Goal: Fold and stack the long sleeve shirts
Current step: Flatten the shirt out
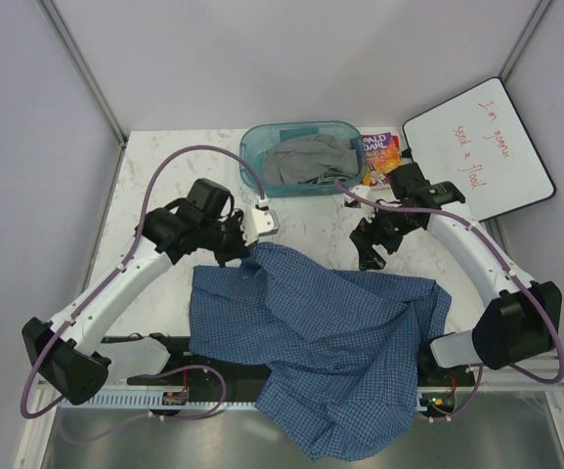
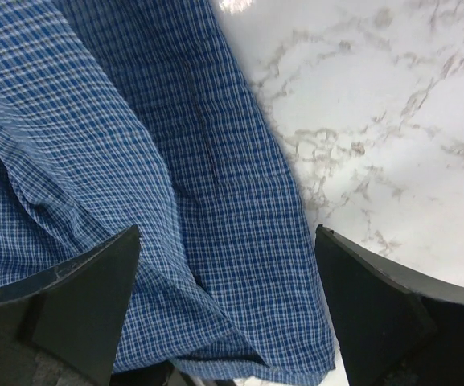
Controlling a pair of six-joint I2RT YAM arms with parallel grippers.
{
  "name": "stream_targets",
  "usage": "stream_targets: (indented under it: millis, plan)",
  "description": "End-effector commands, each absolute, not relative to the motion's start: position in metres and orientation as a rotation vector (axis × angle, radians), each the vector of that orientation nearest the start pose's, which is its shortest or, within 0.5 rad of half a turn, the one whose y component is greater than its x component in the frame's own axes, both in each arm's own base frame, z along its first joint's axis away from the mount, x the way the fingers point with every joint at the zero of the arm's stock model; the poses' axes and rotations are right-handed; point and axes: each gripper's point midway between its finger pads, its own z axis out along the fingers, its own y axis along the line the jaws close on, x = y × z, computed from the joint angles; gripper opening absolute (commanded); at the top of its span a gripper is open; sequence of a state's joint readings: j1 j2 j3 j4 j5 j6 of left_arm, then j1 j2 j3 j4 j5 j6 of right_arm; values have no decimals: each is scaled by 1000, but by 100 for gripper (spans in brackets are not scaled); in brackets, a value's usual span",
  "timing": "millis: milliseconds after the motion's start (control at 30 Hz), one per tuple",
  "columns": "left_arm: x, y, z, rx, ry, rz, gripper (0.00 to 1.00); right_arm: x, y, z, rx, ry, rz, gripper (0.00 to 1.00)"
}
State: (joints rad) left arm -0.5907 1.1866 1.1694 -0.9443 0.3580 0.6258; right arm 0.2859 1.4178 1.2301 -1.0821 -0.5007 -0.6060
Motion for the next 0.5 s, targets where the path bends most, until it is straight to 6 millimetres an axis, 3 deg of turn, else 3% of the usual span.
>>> stream_targets:
  millis: [0, 167, 300, 467]
  plan:
    - [246, -206, 246, 1413, 1848, -391, 2, 244, 167, 184, -1245, 2151, 757, 98]
    - [257, -218, 282, 1408, 1685, -377, 2, 268, 195, 217, -1125, 1953, 826, 98]
    - [277, -214, 294, 1376, 1684, -275, 2, 264, 198, 209, -1204, 1938, 847, 98]
    - [298, -212, 304, 1330, 1675, -225, 2, 233, 190, 182, -1233, 2011, 902, 98]
